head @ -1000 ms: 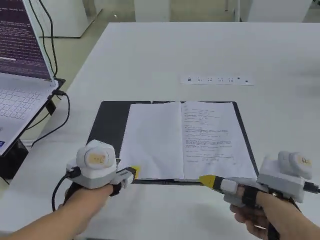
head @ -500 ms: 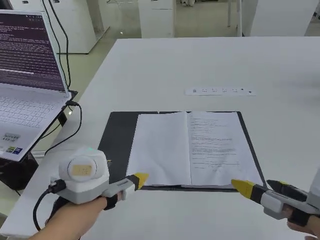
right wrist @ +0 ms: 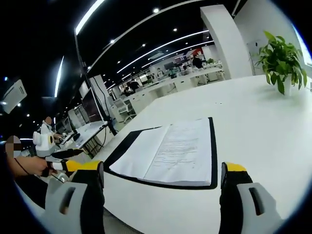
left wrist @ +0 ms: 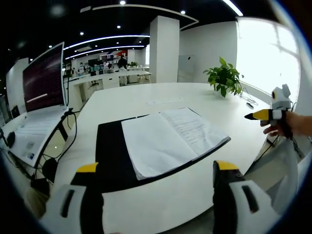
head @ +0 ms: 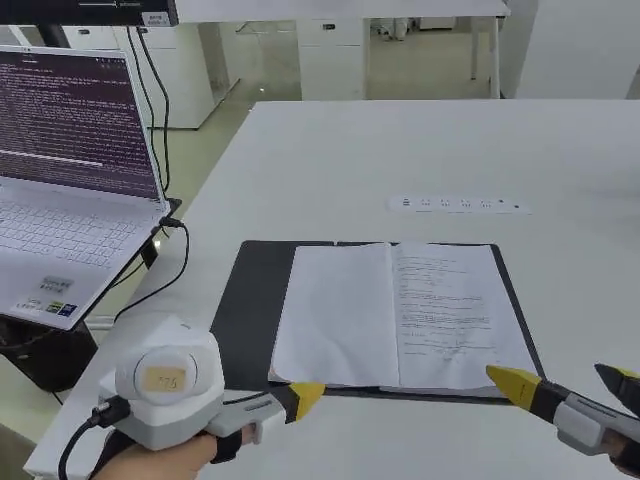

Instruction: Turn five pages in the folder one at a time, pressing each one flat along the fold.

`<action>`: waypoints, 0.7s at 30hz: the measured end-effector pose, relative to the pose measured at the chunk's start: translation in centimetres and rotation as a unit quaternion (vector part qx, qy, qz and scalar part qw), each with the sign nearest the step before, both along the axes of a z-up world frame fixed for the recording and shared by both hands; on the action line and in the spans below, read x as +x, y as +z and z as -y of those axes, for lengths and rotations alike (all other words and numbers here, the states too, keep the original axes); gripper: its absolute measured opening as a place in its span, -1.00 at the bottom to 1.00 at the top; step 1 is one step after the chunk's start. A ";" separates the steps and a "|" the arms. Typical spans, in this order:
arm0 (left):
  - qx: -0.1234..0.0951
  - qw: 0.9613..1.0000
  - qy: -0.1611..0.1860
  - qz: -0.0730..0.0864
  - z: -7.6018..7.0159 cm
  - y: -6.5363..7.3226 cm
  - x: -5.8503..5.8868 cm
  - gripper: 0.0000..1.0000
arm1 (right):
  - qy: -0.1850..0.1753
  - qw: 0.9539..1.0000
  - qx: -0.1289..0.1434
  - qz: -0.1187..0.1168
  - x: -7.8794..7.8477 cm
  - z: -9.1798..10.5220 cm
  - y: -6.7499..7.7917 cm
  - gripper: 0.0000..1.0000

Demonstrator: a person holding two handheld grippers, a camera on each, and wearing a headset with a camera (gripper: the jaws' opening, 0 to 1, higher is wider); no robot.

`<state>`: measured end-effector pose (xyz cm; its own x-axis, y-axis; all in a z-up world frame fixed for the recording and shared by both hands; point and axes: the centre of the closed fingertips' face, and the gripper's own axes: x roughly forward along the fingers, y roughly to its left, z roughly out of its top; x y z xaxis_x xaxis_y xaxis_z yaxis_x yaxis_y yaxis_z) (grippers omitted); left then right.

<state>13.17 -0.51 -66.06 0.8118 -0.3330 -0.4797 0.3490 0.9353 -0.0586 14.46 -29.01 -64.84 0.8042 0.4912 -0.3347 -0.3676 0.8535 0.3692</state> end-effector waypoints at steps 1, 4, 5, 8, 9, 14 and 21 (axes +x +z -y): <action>-0.001 1.000 0.002 0.000 0.0 0.2 -0.2 0.91 | 0.001 1.000 0.000 -0.001 -0.1 0.0 0.0 1.00; -0.006 1.000 0.006 0.000 0.0 0.4 -0.4 0.92 | 0.006 1.000 0.001 0.001 -0.3 -0.1 0.3 1.00; -0.005 1.000 0.006 0.000 0.0 0.3 -0.4 0.94 | 0.006 1.000 0.002 0.001 -0.3 -0.2 0.4 1.00; 0.001 1.000 0.003 0.003 0.1 0.3 -0.5 0.98 | 0.009 1.000 0.000 -0.005 -0.5 -0.1 0.1 1.00; 0.001 1.000 0.003 0.004 0.2 0.3 -0.5 0.98 | 0.008 1.000 0.003 -0.006 -0.5 -0.1 0.1 1.00; 0.004 1.000 -0.016 -0.001 1.5 0.1 -0.4 0.98 | 0.015 1.000 0.014 -0.007 -0.7 0.1 0.4 0.99; 0.004 0.999 -0.040 -0.002 4.3 0.2 1.0 0.95 | 0.019 1.000 0.016 -0.009 -1.2 1.0 0.4 0.98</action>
